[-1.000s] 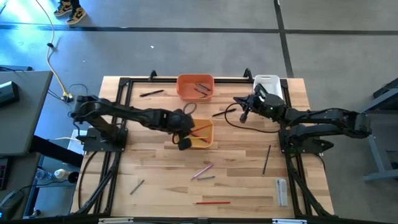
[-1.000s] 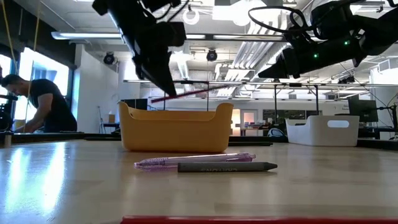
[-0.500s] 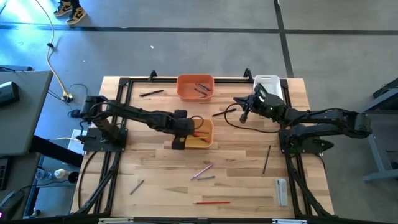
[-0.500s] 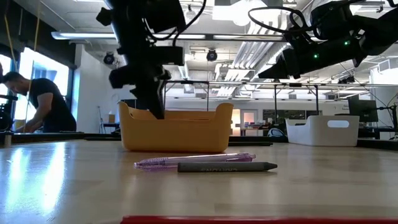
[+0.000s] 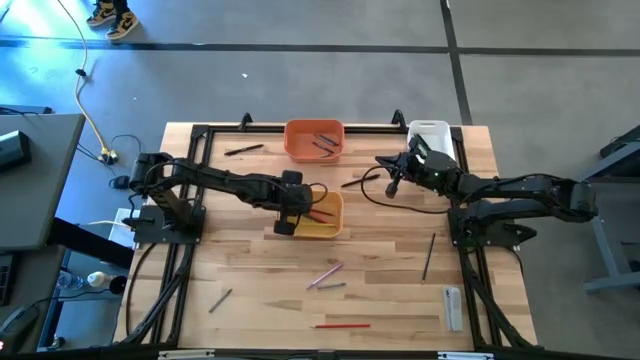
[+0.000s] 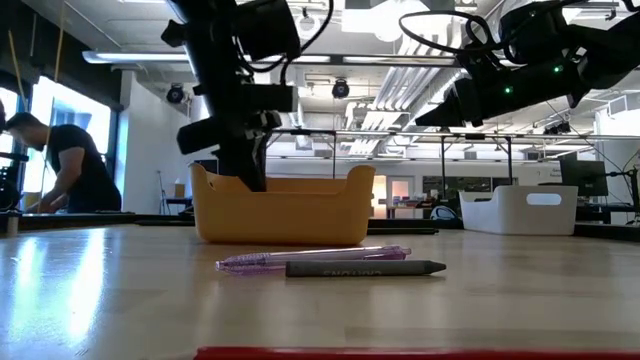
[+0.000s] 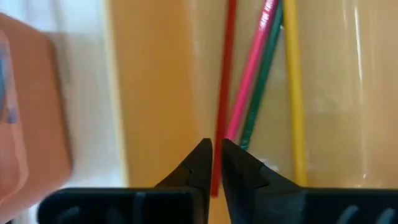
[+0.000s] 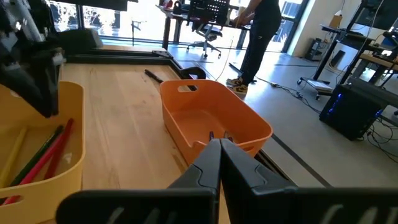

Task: Sort crayons/erasers/pens/pencils in bins
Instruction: Put the purple pen into the white bin

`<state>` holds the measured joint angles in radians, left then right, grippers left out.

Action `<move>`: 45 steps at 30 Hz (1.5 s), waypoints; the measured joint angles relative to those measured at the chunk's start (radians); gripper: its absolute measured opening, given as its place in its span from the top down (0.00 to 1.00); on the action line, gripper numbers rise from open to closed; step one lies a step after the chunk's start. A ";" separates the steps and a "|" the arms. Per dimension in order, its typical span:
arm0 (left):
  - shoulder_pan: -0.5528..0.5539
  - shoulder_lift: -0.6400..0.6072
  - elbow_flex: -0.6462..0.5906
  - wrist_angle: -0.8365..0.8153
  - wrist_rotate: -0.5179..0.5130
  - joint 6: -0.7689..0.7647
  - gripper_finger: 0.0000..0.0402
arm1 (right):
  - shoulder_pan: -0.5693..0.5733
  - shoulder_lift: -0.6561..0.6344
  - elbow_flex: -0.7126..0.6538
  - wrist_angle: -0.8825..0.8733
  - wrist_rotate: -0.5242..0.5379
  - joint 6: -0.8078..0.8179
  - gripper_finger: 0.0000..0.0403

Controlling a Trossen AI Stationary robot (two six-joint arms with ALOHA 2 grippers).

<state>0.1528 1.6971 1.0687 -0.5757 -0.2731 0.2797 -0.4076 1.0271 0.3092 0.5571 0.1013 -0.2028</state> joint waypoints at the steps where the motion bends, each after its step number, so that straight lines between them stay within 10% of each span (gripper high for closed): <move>1: 0.000 -0.011 0.000 -0.003 -0.010 -0.008 0.92 | 0.000 0.000 0.000 0.000 0.000 0.000 1.00; 17: 0.118 -0.329 -0.088 0.071 0.177 -0.190 0.99 | 0.000 0.000 0.000 -0.019 0.000 -0.008 1.00; 26: -0.145 -0.401 -0.251 0.297 0.244 -0.384 1.00 | 0.000 0.000 0.000 -0.022 0.000 -0.018 1.00; 38: -0.536 -0.129 -0.221 0.449 -0.149 -0.879 1.00 | 0.000 -0.001 0.000 -0.006 0.000 -0.027 1.00; 45: -0.602 0.105 -0.035 0.414 -0.161 -1.004 0.92 | 0.018 -0.001 0.000 -0.015 0.000 -0.021 1.00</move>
<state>-0.4491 1.8025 1.0335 -0.1621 -0.4340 -0.7247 -0.3899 1.0264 0.3092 0.5426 0.1017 -0.2236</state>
